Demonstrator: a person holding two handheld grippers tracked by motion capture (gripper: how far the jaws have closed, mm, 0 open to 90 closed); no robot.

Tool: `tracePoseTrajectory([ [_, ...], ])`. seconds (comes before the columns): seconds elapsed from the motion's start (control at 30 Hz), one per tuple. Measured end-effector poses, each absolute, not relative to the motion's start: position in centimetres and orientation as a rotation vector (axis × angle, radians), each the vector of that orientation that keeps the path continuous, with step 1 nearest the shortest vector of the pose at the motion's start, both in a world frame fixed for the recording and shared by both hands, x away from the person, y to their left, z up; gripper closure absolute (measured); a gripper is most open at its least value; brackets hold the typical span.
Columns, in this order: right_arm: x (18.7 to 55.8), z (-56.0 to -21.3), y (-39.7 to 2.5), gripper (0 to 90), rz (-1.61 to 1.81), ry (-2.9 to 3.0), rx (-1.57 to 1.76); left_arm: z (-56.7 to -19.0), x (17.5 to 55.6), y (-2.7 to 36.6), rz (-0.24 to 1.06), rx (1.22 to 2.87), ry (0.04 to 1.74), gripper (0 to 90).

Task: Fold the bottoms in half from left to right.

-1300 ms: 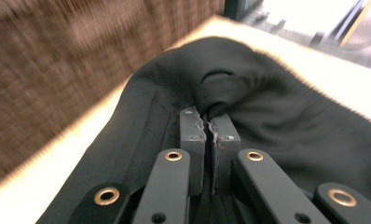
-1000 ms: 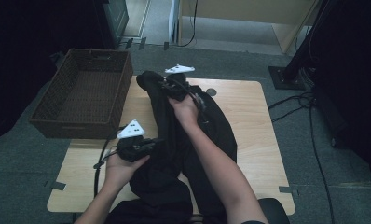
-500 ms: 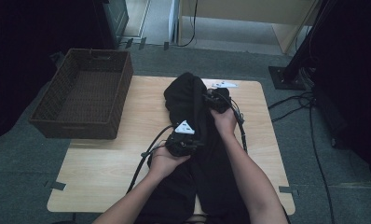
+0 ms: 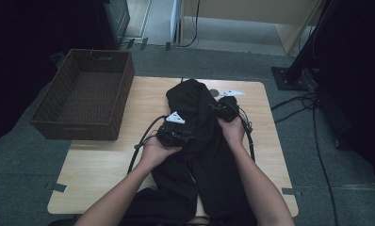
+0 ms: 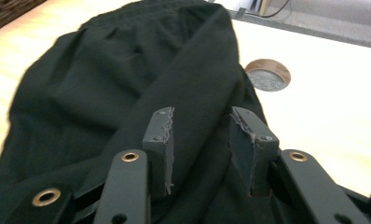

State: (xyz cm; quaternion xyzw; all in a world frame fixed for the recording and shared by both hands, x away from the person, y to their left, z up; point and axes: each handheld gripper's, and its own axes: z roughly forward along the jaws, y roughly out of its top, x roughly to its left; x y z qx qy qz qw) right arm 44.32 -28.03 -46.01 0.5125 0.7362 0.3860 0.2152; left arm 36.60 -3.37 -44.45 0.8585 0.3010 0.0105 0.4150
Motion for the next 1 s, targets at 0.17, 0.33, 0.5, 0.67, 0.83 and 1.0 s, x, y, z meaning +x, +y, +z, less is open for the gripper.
tracePoseTrajectory([
  [0.17, 42.7, -45.2, -27.1, 60.9, 1.077, 2.068, 1.369, -44.6, 39.3, -1.5, 0.114, 2.167, 0.776, 67.5],
  [0.33, 40.3, -45.1, -26.5, 60.7, 1.081, 2.093, 1.32, -45.4, 42.1, -0.6, 0.157, 2.212, 0.763, 67.2],
  [0.5, 37.6, -45.7, -26.5, 60.7, 1.067, 2.105, 1.279, -46.4, 44.5, -0.4, 0.159, 2.246, 0.751, 69.7],
  [0.67, 36.1, -45.8, -26.0, 60.6, 1.089, 2.119, 1.276, -47.4, 44.9, -1.4, 0.15, 2.268, 0.723, 70.6],
  [0.83, 34.5, -46.8, -24.7, 52.2, 1.115, 2.142, 1.298, -48.5, 45.4, -2.7, 0.15, 2.283, 0.705, 72.0],
  [1.0, 34.5, -48.6, -23.7, 47.8, 1.064, 2.171, 1.323, -50.1, 46.2, -2.8, 0.143, 2.321, 0.73, 72.8],
])
